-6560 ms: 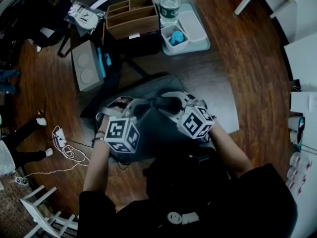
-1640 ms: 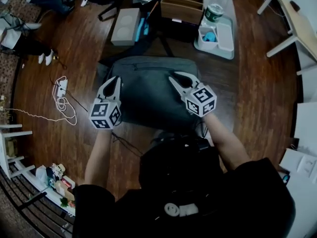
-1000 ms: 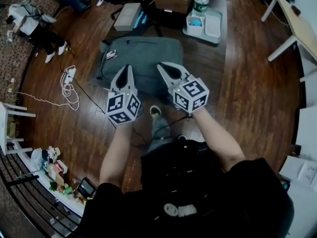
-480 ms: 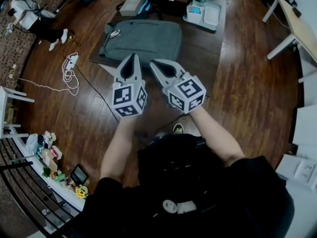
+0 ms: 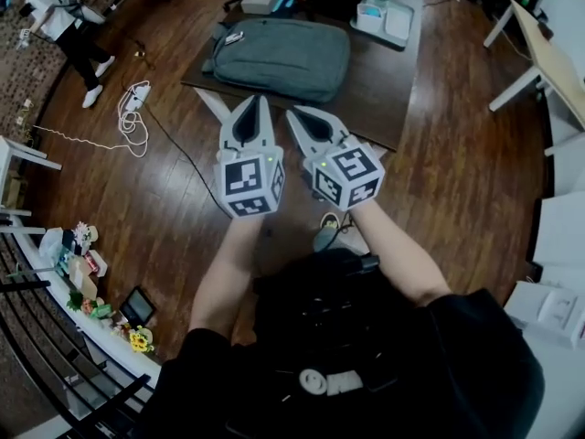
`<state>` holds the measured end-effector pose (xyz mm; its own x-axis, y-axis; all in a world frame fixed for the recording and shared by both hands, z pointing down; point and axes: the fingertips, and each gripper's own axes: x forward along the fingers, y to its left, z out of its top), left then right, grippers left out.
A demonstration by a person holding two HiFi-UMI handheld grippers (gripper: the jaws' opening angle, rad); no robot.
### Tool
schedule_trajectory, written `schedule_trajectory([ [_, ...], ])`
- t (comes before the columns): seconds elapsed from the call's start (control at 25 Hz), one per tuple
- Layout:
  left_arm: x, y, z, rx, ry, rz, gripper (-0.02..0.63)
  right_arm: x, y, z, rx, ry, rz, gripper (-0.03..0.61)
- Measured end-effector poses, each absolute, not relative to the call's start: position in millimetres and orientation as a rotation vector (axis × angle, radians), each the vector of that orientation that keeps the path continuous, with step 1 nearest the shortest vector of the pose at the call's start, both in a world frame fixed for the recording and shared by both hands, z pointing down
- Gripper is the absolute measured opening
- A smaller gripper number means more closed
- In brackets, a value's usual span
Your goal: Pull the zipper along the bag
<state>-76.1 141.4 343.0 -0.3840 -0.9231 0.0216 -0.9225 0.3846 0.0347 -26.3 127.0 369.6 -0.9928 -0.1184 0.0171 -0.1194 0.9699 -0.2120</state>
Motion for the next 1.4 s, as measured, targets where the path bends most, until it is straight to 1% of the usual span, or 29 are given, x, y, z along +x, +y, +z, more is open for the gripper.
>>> schedule_trajectory([
  [0.24, -48.2, 183.1, 334.5, 1.726, -2.642, 0.024, 0.002, -8.4, 173.7, 356.3, 0.303, -3.093, 0.138, 0.002],
  [0.44, -25.3, 194.1, 332.1, 1.747, -2.652, 0.077, 0.002, 10.3, 190.6, 352.1, 0.334, -3.075, 0.043, 0.002],
  [0.6, -10.7, 195.2, 333.9, 1.748, -2.652, 0.098, 0.002, 24.7, 195.6, 354.0, 0.311, -3.045, 0.06, 0.002],
  [0.84, 3.4, 190.1, 331.0, 1.706, -2.665, 0.057, 0.002, 38.0, 193.2, 349.5, 0.235, -3.118, 0.147, 0.002],
  [1.0, 14.4, 186.1, 332.2, 1.687, -2.658, 0.028, 0.002, 48.3, 190.8, 347.4, 0.201, -3.137, 0.146, 0.0],
  [1.12, 23.9, 180.7, 331.7, 1.696, -2.669, 0.05, 0.002, 58.4, 181.4, 347.9, 0.222, -3.13, 0.111, 0.002],
  [1.28, 32.4, 174.4, 330.9, 1.714, -2.666, 0.052, 0.0, 69.3, 154.2, 346.2, 0.307, -3.147, 0.175, 0.0],
  [1.4, 40.9, 166.8, 330.6, 1.746, -2.662, 0.066, 0.002, 69.2, 152.4, 344.4, 0.287, -3.144, 0.139, 0.001],
])
